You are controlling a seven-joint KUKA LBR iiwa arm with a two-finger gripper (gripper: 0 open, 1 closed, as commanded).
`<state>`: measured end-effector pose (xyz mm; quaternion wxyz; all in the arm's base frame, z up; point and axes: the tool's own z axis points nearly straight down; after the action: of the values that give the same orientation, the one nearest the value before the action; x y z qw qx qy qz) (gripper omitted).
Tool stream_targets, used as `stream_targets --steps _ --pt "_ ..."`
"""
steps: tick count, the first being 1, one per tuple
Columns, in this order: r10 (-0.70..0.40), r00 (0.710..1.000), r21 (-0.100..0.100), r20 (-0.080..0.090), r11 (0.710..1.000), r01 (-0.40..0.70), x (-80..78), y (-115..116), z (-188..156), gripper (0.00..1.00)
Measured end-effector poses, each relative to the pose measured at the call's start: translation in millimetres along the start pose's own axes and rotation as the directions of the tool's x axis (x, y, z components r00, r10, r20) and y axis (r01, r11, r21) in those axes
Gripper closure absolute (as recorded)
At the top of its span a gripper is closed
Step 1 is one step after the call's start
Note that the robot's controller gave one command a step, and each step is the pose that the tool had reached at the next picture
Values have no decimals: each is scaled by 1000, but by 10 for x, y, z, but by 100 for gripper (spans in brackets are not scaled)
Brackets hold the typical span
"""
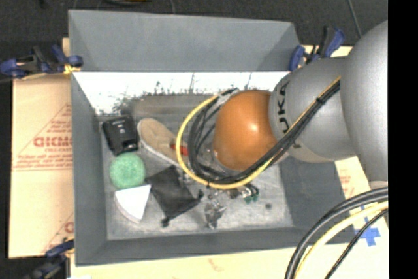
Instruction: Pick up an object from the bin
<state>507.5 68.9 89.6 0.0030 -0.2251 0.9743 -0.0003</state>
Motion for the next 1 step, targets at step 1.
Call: stream_targets --steps 1 --pt "-53 999 0 2 999 53 -89 -58 162 100"
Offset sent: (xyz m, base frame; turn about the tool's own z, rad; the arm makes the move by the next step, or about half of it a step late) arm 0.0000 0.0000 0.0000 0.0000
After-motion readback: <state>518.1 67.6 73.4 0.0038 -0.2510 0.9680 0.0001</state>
